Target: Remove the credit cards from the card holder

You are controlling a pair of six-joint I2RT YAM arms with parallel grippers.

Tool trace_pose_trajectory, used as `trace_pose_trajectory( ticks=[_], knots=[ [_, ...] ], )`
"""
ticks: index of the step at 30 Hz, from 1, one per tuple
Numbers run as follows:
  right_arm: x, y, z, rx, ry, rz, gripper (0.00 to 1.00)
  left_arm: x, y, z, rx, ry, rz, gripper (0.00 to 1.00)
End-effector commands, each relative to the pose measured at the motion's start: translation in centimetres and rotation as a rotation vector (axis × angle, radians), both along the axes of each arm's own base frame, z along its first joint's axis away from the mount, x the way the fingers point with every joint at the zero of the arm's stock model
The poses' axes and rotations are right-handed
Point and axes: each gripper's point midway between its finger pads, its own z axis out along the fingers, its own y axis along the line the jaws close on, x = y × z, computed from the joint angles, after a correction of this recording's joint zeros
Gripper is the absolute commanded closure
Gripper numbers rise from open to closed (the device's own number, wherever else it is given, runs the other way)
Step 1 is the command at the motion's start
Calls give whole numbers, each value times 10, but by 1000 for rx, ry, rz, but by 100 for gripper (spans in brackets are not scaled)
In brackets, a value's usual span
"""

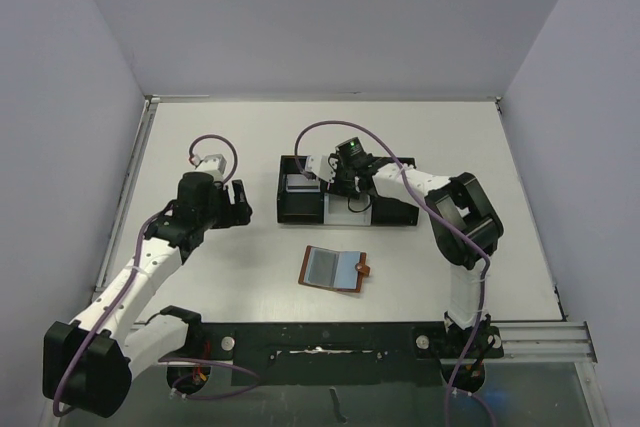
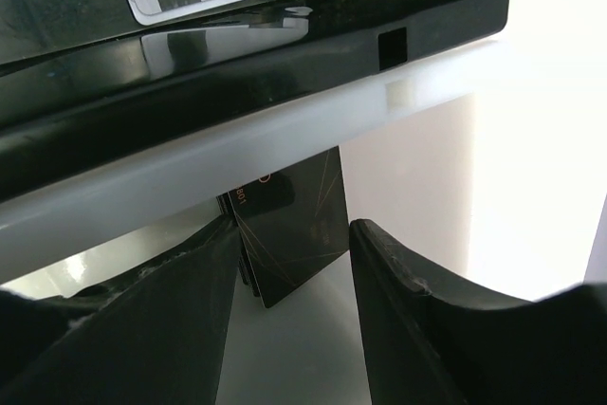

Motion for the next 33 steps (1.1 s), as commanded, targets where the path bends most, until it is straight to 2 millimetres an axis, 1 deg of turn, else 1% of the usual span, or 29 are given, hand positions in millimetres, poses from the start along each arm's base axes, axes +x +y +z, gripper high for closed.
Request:
trace_pose_trajectory(
  ticks=[1,10,12,14,18,20,23,26,29,31,32,33],
  knots=[
    [13,6,18,32,-34,-9,48,12,-6,18,-17,-61,-28,27],
    [15,13,35,109,-57,-29,42,11,-7,19,-21,-62,-32,27],
    [16,14,40,119,-63,-28,38,12,-7,19,-23,-62,-33,27],
    [17,14,46,127,-75,-28,36,11,-7,18,-22,-61,-33,27],
    [18,20,67,203,-117,-30,34,11,-6,19,-21,-64,-30,27],
    [18,21,82,236,-142,-37,34,12,-7,20,-21,-68,-30,27],
    [19,20,102,292,-190,-73,33,12,-6,21,-20,-71,-26,27],
    [16,19,119,372,-216,-125,32,11,-4,22,-16,-76,-20,27],
    [12,15,144,481,-263,-201,30,11,-2,26,-13,-91,-7,27],
    [5,11,163,580,-288,-262,28,11,2,27,-8,-101,15,27],
    [1,7,172,637,-310,-300,26,12,4,27,-6,-103,30,27],
    [-1,0,186,714,-353,-354,23,12,6,27,-2,-104,38,27]
  ],
)
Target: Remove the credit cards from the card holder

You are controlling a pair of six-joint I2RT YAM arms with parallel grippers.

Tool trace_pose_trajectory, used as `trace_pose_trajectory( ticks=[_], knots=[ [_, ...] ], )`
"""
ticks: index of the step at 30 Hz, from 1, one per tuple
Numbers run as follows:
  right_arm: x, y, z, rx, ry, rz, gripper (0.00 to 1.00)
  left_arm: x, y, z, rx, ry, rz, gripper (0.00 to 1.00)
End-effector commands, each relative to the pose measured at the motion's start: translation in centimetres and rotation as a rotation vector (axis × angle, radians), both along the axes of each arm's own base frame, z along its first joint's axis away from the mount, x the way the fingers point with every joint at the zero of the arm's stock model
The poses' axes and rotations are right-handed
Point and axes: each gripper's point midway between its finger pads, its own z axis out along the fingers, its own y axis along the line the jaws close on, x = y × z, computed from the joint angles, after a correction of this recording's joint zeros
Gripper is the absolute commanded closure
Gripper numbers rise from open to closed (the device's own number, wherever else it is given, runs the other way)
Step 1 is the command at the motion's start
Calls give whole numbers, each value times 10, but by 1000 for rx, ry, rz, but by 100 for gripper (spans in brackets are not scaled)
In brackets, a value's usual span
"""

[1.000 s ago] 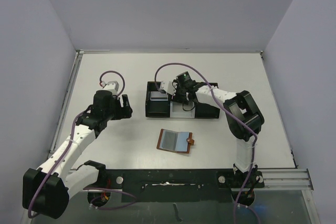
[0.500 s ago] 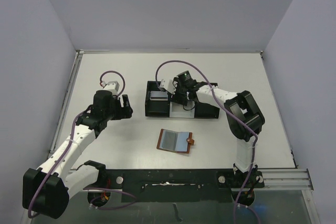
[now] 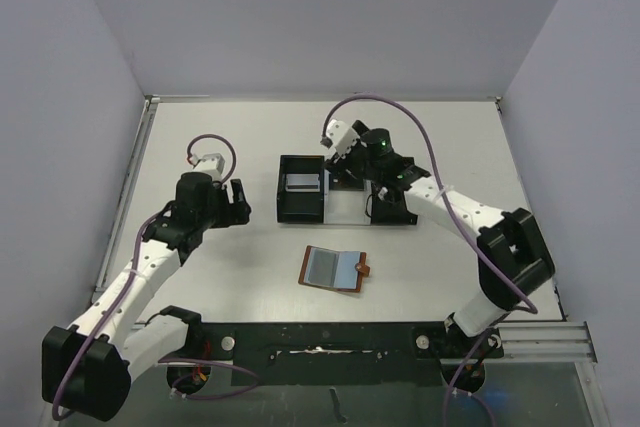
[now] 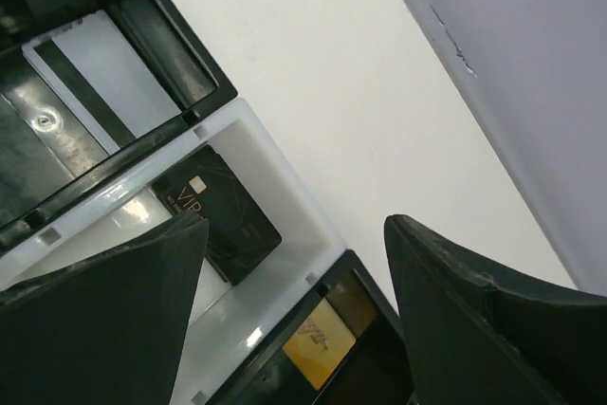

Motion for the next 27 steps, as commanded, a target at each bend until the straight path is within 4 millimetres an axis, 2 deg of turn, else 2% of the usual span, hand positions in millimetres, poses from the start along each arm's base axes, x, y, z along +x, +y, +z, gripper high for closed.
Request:
trace_pose_trajectory(
  ticks=[1,2,5,7,8,11,14,16,19,24,27],
  knots=[
    [-2,-16,80,380,-181,-212,20,13,7,27,-2,-100,51,27],
    [-11,-22,96,459,-206,-237,17,13,9,28,4,-101,58,27],
    [-29,-39,110,605,-225,-310,11,13,13,31,11,-108,82,27],
    [-43,-52,101,670,-224,-357,7,13,15,35,7,-128,94,27],
    [-49,-60,97,711,-226,-391,0,13,16,39,4,-144,100,27],
    [-62,-87,82,832,-189,-567,2,13,20,43,1,-172,121,27],
    [-76,-100,71,928,-115,-672,2,14,27,45,5,-185,163,26],
    [-86,-95,70,1023,-36,-676,2,13,30,46,8,-184,179,26],
    [-103,-76,65,1043,88,-590,2,13,31,48,5,-188,189,26],
    [-128,-35,59,1255,339,-484,2,12,31,47,5,-190,191,26],
    [-141,-15,42,1173,371,-554,2,12,32,47,9,-187,195,26]
  ],
)
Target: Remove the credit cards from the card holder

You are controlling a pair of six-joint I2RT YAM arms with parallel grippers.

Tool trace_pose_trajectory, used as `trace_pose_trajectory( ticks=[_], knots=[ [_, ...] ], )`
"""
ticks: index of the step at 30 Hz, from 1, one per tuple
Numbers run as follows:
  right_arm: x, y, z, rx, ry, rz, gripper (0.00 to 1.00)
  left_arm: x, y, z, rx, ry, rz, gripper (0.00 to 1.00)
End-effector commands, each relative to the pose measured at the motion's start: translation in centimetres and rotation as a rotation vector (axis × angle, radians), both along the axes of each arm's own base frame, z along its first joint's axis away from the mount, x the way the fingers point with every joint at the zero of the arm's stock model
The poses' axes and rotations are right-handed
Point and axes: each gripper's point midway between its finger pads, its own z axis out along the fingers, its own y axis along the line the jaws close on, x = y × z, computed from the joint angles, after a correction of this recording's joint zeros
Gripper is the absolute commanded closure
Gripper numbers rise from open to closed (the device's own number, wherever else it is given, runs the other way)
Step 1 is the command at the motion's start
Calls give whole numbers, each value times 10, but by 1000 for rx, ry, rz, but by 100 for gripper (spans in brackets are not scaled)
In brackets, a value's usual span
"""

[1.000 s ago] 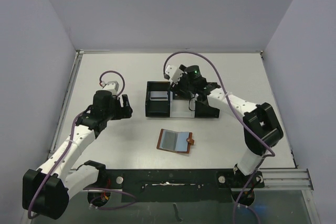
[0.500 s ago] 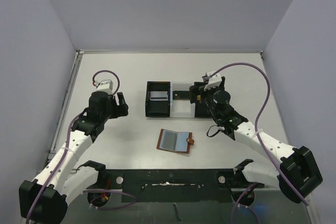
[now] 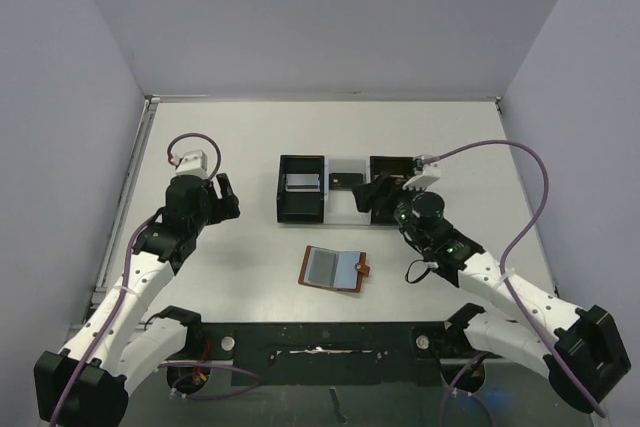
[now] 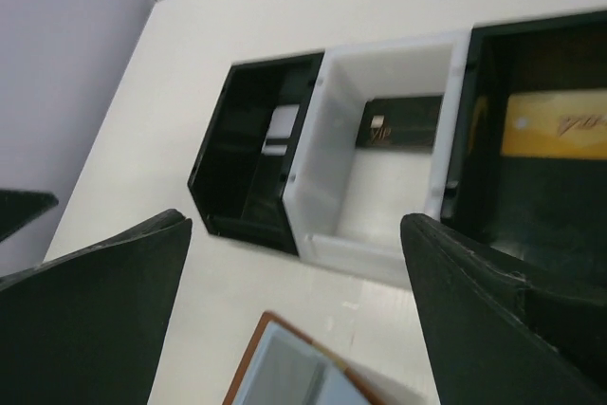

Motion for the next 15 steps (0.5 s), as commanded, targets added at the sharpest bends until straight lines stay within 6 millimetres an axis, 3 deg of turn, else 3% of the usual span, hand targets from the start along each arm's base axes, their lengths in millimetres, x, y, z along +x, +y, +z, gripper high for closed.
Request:
trace_pose_trajectory(
  ticks=[1,3,9,15],
  knots=[
    [-26,32,-20,37,174,-58,2,7,4,15,-11,-61,28,26],
    [-40,19,-44,-44,315,-250,3,7,4,13,-10,-59,30,26],
    [-75,74,-67,-199,363,-160,6,7,5,12,-5,-52,34,26],
    [-90,99,-92,-262,446,-53,26,7,5,14,-5,-62,32,26]
  ],
)
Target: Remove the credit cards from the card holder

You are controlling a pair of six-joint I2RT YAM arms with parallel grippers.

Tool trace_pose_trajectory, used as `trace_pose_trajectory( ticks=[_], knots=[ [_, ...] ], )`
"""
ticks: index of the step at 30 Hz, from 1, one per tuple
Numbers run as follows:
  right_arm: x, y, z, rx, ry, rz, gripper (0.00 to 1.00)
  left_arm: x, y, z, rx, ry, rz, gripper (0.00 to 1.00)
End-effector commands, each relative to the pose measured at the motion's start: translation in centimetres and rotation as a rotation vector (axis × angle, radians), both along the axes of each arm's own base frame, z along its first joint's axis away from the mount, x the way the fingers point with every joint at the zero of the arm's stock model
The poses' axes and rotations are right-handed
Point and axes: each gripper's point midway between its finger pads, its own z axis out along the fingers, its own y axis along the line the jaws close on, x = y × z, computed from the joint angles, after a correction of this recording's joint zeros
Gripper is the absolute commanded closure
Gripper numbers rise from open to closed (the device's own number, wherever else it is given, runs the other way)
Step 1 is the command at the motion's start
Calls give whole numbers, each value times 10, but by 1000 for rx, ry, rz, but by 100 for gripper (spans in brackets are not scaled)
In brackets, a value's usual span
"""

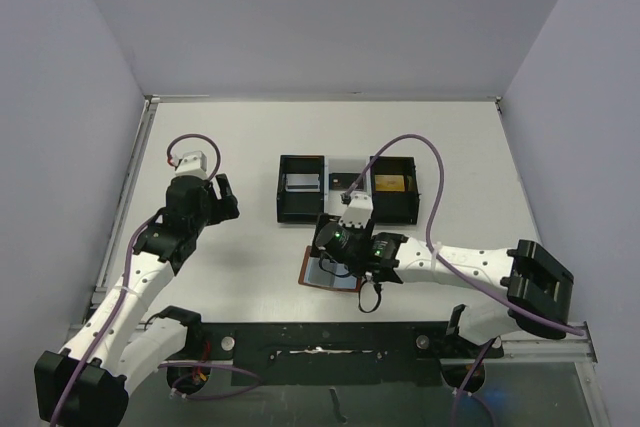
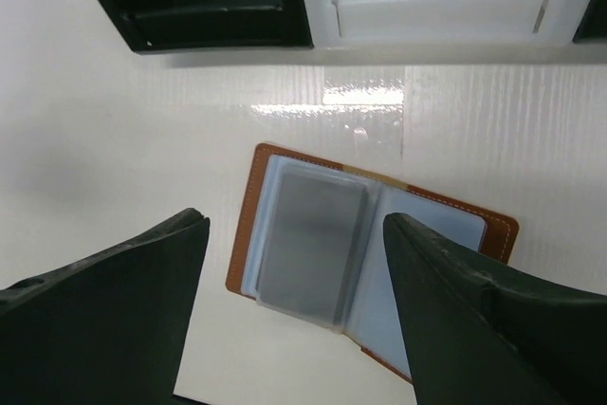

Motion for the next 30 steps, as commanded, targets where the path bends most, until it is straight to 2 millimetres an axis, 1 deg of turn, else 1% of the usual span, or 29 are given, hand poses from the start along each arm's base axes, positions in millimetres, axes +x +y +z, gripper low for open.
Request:
trace_pose_trajectory(
  ticks=[1,5,12,19,25,30],
  knots=[
    [-1,6,2,25,9,-9,27,7,2,17,-16,-67,18,26],
    [-5,18,-6,36,39,41,27,8,1,17,-18,-70,13,26],
    [-7,17,-22,-48,101,27,27,7,0,17,-20,-65,6,26],
    [-6,20,-26,-72,123,31,28,7,-1,17,-21,-69,3,26],
    [-4,23,-32,-81,144,40,32,7,-1,18,-22,-71,0,26],
    [0,35,-34,-67,152,80,34,7,-1,17,-22,-69,1,26]
  ],
)
